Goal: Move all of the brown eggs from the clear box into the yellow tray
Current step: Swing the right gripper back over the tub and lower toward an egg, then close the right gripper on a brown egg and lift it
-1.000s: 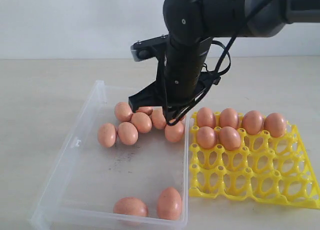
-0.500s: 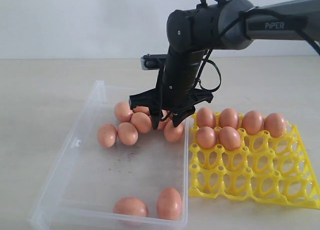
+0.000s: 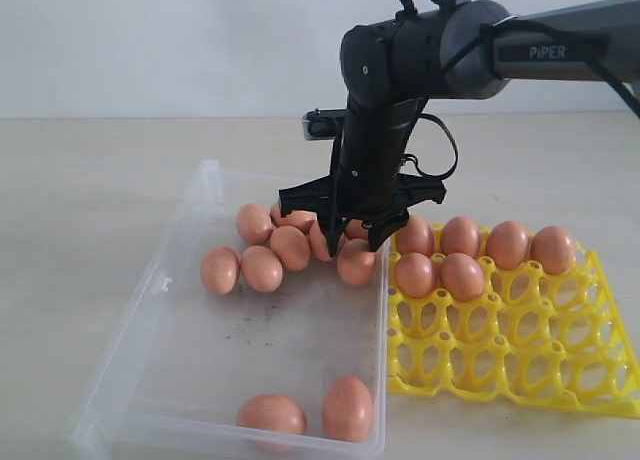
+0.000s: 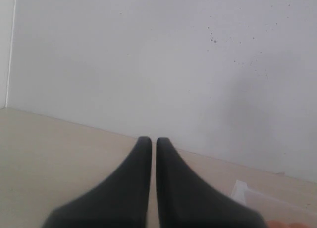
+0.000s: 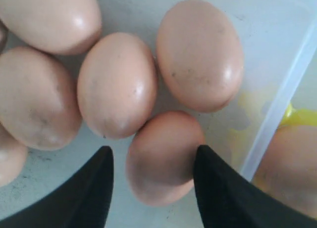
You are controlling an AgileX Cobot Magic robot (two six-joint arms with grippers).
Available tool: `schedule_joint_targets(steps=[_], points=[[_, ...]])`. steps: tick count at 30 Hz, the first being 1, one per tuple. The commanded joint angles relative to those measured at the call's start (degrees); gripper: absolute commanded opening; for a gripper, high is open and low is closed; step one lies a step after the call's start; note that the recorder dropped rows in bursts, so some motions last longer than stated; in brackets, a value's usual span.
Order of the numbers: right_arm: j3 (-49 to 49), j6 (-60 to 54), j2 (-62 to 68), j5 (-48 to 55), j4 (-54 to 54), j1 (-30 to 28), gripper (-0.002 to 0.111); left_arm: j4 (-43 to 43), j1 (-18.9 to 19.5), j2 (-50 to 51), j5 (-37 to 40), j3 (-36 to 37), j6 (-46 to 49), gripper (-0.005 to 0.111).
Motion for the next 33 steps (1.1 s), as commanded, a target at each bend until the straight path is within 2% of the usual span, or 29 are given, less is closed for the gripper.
schedule_joint_targets(steps=[1, 9, 33], points=[[-0.3, 1.3, 0.0, 1.1, -2.7, -0.3, 0.046, -0.2, -0.2, -0.2, 0.0, -0.2, 0.4, 0.004], [-0.3, 0.3, 1.1, 4.5, -3.2, -0.3, 0.046, -0.2, -0.2, -0.2, 0.0, -0.2, 0.4, 0.004], [-0.1, 2.2, 3.0, 4.1, -3.6, -0.3, 0.046, -0.2, -0.2, -0.2, 0.0, -0.2, 0.4, 0.004]])
